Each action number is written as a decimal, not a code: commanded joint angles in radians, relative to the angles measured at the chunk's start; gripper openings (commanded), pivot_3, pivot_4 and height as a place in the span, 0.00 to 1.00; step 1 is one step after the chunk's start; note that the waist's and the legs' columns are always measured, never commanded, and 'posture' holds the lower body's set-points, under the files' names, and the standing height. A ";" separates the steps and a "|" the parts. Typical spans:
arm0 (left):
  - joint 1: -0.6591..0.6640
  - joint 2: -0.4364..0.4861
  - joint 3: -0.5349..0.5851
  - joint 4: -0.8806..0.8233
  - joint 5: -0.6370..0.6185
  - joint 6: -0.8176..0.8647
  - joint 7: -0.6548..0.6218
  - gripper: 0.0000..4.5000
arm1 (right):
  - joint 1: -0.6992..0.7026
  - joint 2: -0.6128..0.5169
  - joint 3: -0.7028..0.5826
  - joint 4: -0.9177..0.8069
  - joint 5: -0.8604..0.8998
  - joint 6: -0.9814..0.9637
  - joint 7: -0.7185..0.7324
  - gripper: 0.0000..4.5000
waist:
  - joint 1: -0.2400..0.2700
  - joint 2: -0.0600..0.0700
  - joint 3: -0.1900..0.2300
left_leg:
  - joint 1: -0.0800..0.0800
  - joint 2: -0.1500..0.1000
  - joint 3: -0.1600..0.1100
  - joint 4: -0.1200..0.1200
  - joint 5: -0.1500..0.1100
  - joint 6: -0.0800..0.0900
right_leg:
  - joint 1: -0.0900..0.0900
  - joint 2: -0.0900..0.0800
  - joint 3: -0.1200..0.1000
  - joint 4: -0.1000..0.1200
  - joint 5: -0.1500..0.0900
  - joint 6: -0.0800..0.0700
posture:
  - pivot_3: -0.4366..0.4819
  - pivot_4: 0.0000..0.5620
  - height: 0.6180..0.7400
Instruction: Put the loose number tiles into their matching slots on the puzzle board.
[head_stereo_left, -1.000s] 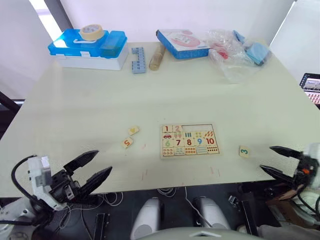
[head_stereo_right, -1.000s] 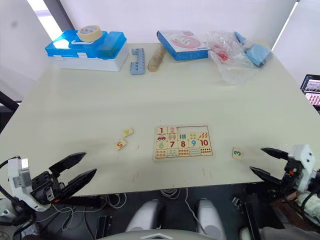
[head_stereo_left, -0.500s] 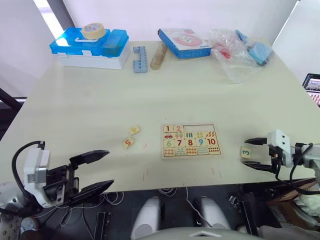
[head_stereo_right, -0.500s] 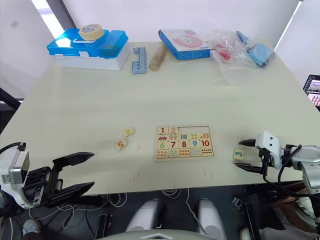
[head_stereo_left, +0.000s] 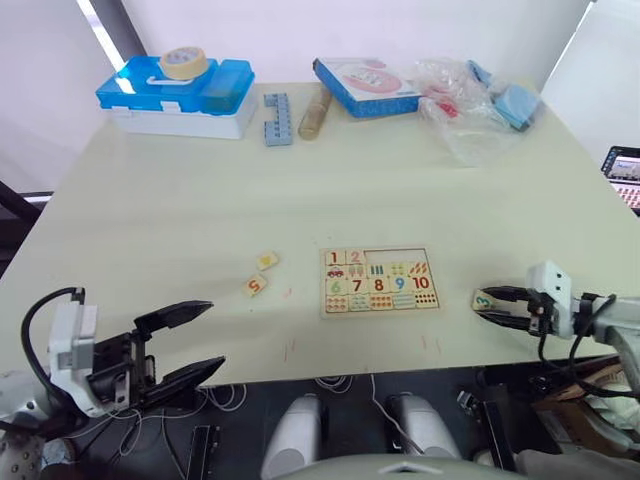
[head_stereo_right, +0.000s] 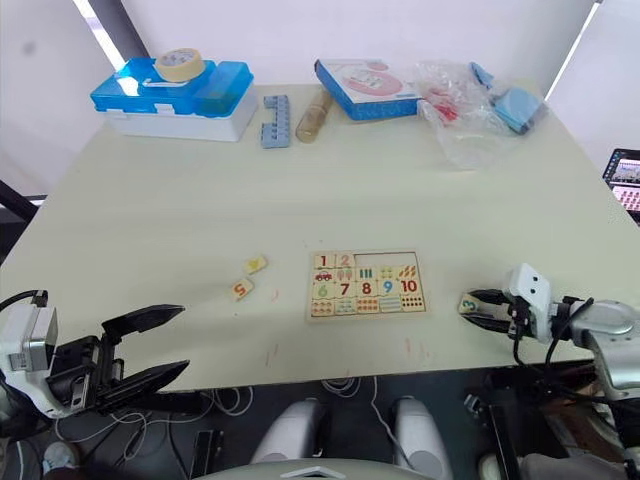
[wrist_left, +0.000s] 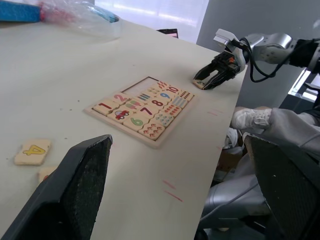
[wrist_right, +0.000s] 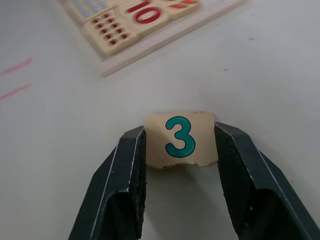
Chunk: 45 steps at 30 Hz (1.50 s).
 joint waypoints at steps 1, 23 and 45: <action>0.003 -0.011 0.027 -0.003 0.003 -0.026 0.013 1.00 | 0.002 0.054 -0.050 -0.246 0.029 0.328 -0.261 0.32 | 0.001 0.000 0.000 | 0.000 0.000 0.000 0.000 0.000 0.000 | 0.000 0.000 0.000 0.000 0.000 0.000 | 0.48 0.27 1.00; -0.031 -0.025 -0.006 0.016 0.028 -0.042 0.032 1.00 | -0.316 0.415 -0.107 -0.487 -0.081 1.108 -0.854 0.97 | -0.002 0.002 0.001 | -0.003 -0.001 -0.008 -0.001 0.000 0.000 | -0.003 0.001 -0.004 -0.001 0.000 -0.001 | 0.48 0.27 1.00; -0.043 -0.028 -0.033 -0.003 0.032 -0.036 0.039 1.00 | -0.680 -0.067 0.290 0.646 -0.181 -0.309 0.416 0.97 | -0.019 0.002 0.005 | -0.001 0.001 0.003 -0.001 0.000 0.000 | -0.002 0.002 -0.001 -0.002 0.001 0.001 | 0.48 0.27 1.00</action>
